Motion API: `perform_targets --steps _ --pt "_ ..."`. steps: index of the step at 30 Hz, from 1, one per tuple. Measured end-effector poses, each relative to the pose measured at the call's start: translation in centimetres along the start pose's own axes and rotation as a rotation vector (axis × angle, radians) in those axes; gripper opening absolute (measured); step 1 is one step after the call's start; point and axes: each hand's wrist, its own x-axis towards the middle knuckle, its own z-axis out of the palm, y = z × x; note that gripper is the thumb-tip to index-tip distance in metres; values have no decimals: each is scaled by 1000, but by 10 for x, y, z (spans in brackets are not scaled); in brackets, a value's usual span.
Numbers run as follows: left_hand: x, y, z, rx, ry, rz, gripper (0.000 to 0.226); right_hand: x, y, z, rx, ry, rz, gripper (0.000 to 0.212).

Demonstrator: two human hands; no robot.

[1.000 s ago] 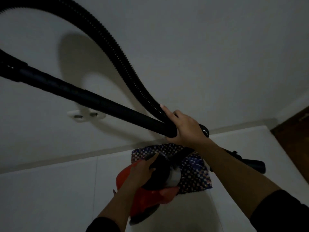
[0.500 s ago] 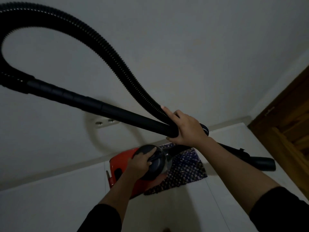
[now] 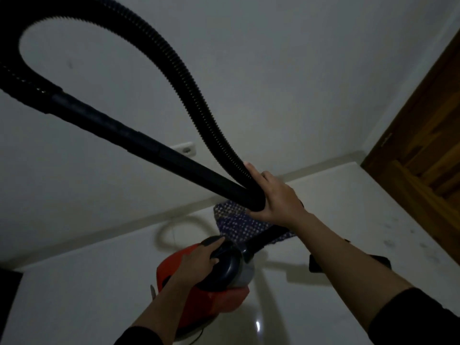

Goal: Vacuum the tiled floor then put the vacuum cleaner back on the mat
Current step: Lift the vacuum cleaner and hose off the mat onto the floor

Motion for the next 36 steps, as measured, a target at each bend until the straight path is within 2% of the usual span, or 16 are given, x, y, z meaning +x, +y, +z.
perform_targets --steps 4,7,13,16,19,28,36 --pt "-21 -45 59 -126 -32 -13 61 -33 -13 63 49 -32 18 108" --pt "-20 -88 114 -104 -29 2 61 -56 -6 125 61 -65 39 112" --pt "21 -173 227 -206 -10 -2 56 -95 29 263 33 -75 36 110" --pt "49 -205 265 -242 -27 -14 56 -105 50 320 -16 -71 6 113" --pt "77 -229 289 -231 32 -6 57 -104 66 359 -48 -47 -12 113" --pt "137 -273 319 -203 154 77 56 -99 92 418 -161 88 -126 112" --pt "147 -282 309 -142 24 141 57 -101 89 431 -164 119 -117 112"
